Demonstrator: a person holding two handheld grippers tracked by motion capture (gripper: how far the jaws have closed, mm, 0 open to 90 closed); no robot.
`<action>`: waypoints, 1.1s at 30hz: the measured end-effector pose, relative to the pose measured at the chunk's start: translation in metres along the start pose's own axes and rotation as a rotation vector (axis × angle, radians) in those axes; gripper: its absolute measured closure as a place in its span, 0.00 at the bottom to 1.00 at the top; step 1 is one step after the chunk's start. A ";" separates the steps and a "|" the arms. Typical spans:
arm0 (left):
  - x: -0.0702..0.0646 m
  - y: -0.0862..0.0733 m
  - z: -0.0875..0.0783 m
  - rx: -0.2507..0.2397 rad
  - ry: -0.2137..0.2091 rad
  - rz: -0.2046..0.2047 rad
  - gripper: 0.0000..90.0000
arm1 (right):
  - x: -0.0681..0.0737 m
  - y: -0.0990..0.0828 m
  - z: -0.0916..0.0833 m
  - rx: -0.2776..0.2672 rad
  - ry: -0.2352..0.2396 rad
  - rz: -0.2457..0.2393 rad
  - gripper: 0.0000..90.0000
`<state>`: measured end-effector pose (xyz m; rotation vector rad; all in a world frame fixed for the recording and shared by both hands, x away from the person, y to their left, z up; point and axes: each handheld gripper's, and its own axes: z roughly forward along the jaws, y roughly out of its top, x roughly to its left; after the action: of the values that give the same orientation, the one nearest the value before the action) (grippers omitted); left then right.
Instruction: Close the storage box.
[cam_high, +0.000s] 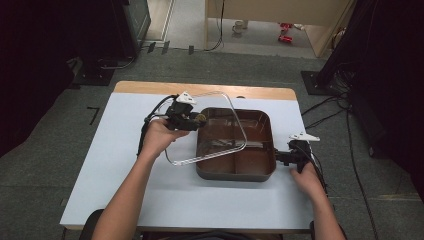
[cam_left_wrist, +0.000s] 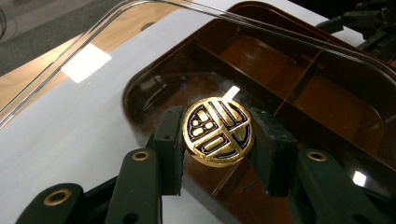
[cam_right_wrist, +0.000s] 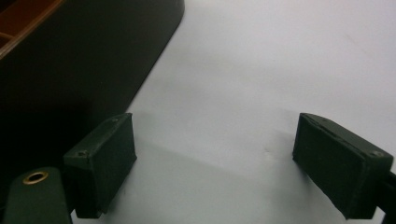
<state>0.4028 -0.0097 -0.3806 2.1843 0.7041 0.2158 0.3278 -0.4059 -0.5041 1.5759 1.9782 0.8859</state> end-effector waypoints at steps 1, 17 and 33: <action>-0.002 0.001 0.003 0.004 -0.006 0.010 0.66 | 0.000 0.000 0.000 0.000 0.000 0.000 0.14; -0.027 0.011 0.044 0.048 -0.098 0.116 0.66 | 0.000 0.000 0.000 0.000 0.000 -0.001 0.14; -0.042 0.021 0.081 0.087 -0.197 0.195 0.66 | 0.000 0.000 0.000 0.000 0.000 -0.002 0.14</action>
<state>0.4069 -0.0970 -0.4151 2.3199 0.3973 0.0684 0.3279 -0.4060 -0.5042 1.5739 1.9791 0.8852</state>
